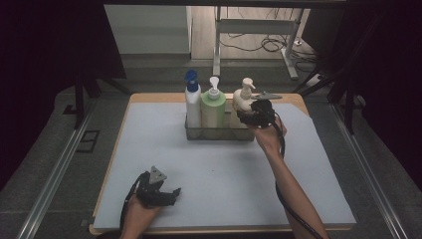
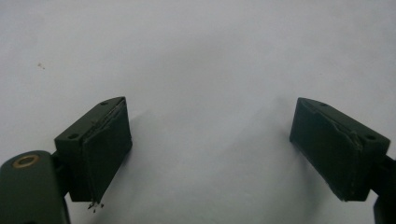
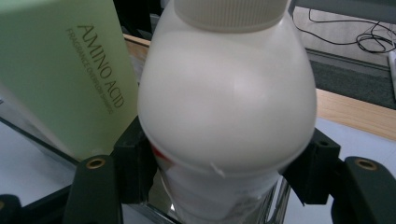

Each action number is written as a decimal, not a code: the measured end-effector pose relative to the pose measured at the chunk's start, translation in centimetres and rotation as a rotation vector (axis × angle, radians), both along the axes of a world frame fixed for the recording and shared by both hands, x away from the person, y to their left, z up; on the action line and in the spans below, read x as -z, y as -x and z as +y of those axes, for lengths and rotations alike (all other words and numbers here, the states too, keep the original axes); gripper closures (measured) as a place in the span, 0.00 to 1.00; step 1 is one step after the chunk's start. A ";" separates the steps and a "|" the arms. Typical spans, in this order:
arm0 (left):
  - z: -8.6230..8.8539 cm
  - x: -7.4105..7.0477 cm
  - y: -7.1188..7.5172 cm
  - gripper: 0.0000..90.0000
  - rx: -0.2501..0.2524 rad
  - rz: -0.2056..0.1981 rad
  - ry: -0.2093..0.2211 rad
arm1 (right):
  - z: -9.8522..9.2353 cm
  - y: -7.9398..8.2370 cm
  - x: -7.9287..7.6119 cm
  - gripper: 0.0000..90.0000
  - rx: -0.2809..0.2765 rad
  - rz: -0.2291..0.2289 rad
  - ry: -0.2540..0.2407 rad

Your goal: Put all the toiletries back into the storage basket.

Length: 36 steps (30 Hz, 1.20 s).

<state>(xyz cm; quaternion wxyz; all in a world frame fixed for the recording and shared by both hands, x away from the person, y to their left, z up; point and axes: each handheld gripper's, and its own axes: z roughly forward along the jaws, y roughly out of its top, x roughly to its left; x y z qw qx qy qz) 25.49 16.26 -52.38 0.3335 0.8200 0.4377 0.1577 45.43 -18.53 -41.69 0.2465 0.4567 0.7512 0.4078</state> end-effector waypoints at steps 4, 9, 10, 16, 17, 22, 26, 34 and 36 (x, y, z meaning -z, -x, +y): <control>0.0 0.0 0.0 0.14 0.000 0.000 0.000 | -0.3 0.4 0.0 0.40 -0.005 0.004 -0.003; 0.0 0.0 0.0 0.14 0.000 0.001 -0.001 | -0.6 0.9 0.1 0.40 -0.010 0.006 -0.001; 0.0 0.0 0.0 0.14 0.000 0.001 -0.001 | -0.7 1.0 0.1 0.40 -0.012 0.007 -0.004; 0.0 0.0 0.0 0.14 0.000 0.001 -0.001 | -1.3 1.7 0.1 0.41 -0.027 0.013 -0.006; 0.0 0.0 0.0 0.14 0.000 0.001 -0.001 | -1.4 1.8 0.1 0.42 -0.028 0.016 -0.008; 0.0 0.0 0.0 0.14 0.000 0.001 -0.001 | -2.0 2.4 0.2 0.44 -0.031 0.020 -0.007; 0.0 0.0 0.0 0.14 0.000 0.001 -0.001 | -2.6 2.7 0.3 0.49 -0.031 0.038 -0.009; 0.0 0.0 0.0 0.14 0.001 0.001 -0.001 | -3.9 3.0 0.7 0.65 -0.011 0.062 0.001; 0.0 0.0 0.0 0.14 0.000 0.001 -0.001 | -4.3 2.8 0.8 0.69 -0.002 0.075 -0.003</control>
